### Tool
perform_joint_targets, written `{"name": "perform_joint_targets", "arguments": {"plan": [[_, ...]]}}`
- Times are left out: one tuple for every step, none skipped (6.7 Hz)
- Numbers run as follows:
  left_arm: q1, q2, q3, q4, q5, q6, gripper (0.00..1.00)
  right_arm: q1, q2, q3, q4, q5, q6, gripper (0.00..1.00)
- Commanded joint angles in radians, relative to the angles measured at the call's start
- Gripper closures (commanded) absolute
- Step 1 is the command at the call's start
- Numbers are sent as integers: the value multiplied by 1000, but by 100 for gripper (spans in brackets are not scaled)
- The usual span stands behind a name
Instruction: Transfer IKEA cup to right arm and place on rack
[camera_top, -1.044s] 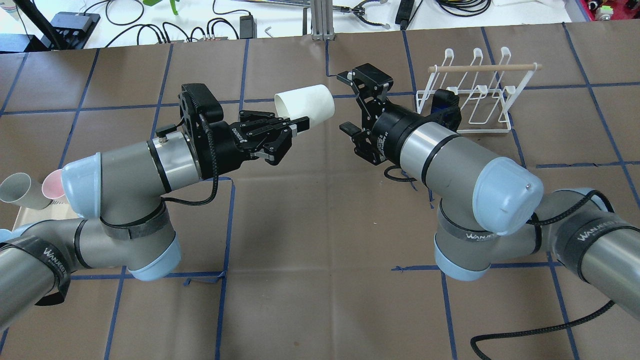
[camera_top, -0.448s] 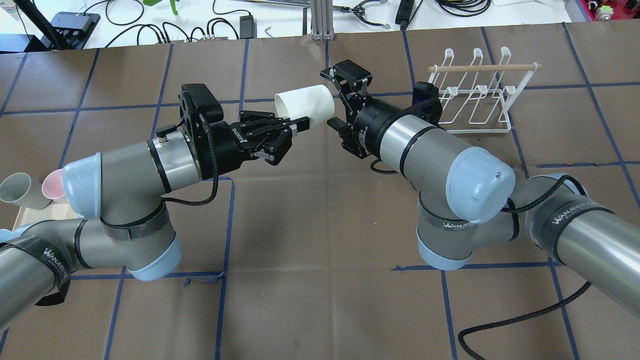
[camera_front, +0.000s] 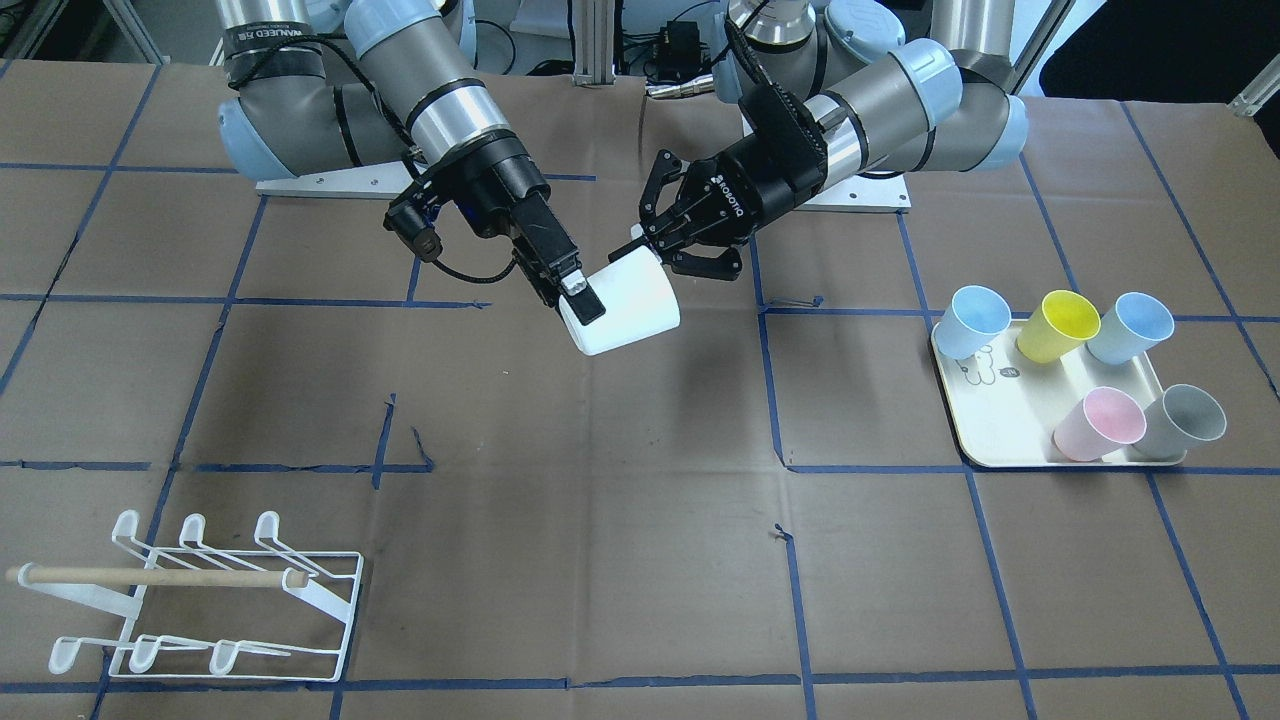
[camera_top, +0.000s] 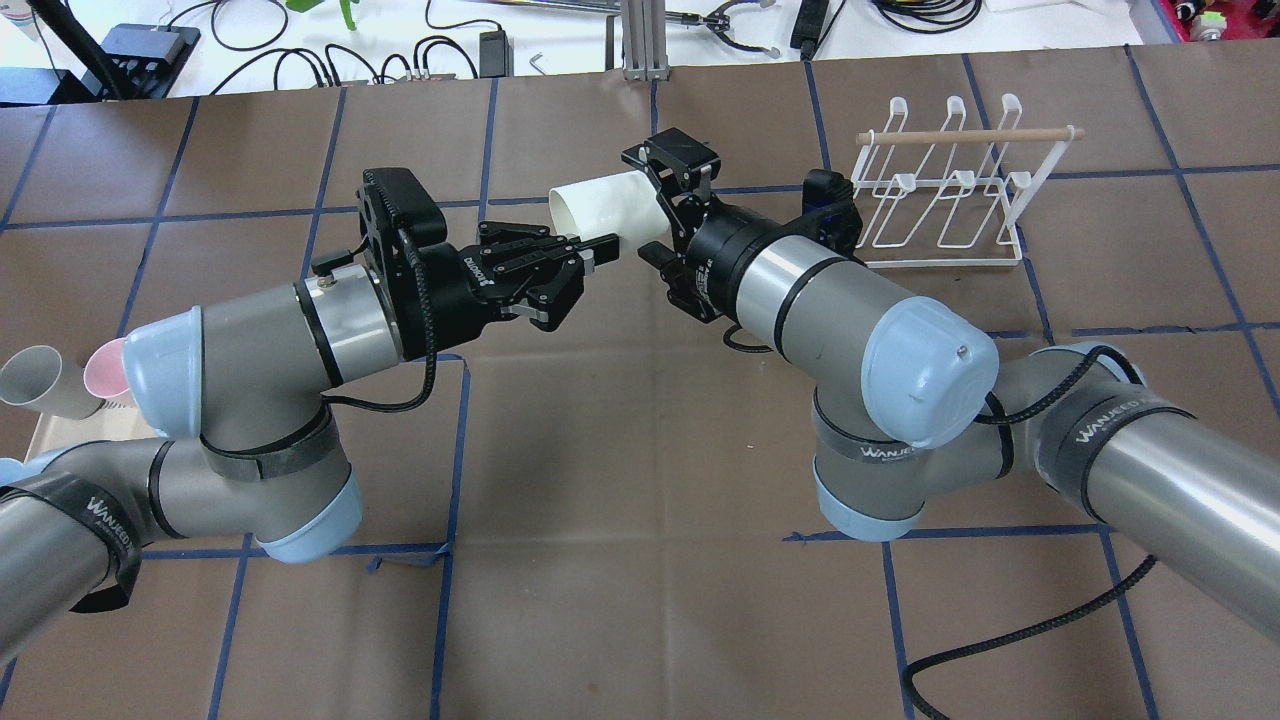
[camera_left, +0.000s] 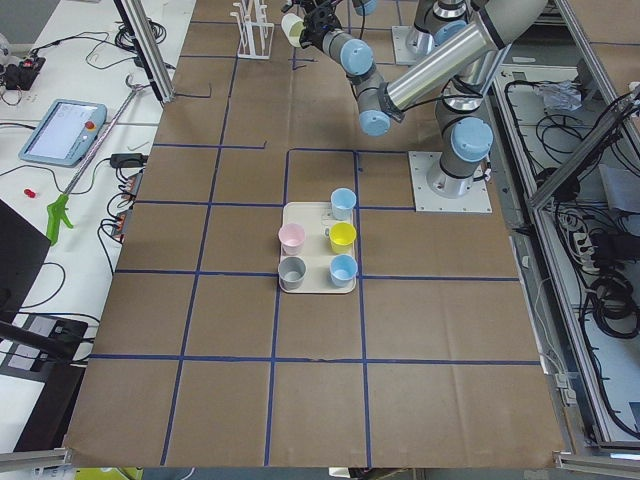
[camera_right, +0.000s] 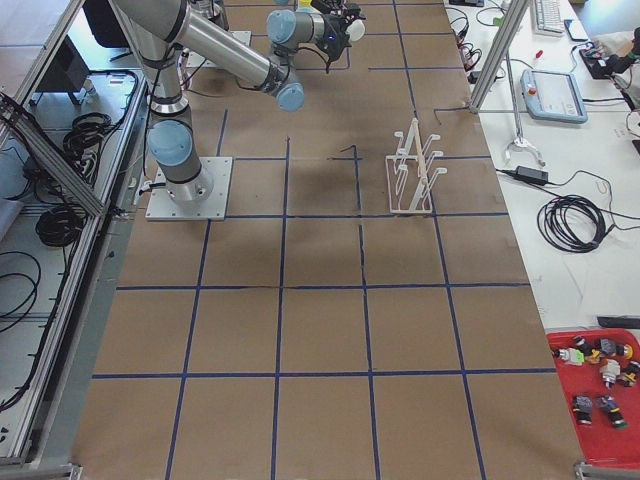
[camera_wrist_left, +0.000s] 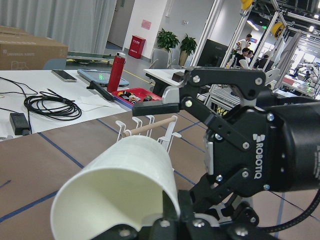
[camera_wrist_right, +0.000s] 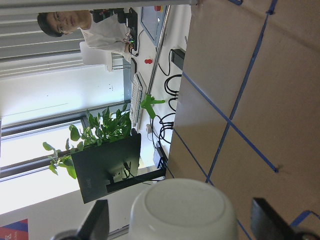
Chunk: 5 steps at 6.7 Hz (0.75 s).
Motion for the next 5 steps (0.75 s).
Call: {"name": "perform_joint_targets", "arguments": {"plan": [[0,0,0,0,0,-5,94,10,17,-21,2,-16,0,2],[0,2,0,0,0,-11,94,10,15,-21,2,-15,0,3],[0,2,0,0,0,-11,94,10,15,-23,2,-13,2,4],[0,2,0,0,0,-12,94,12,14,-24,2,-13,4,8],[0,2,0,0,0,-12,94,10,14,-24,2,-12,2,16]]}}
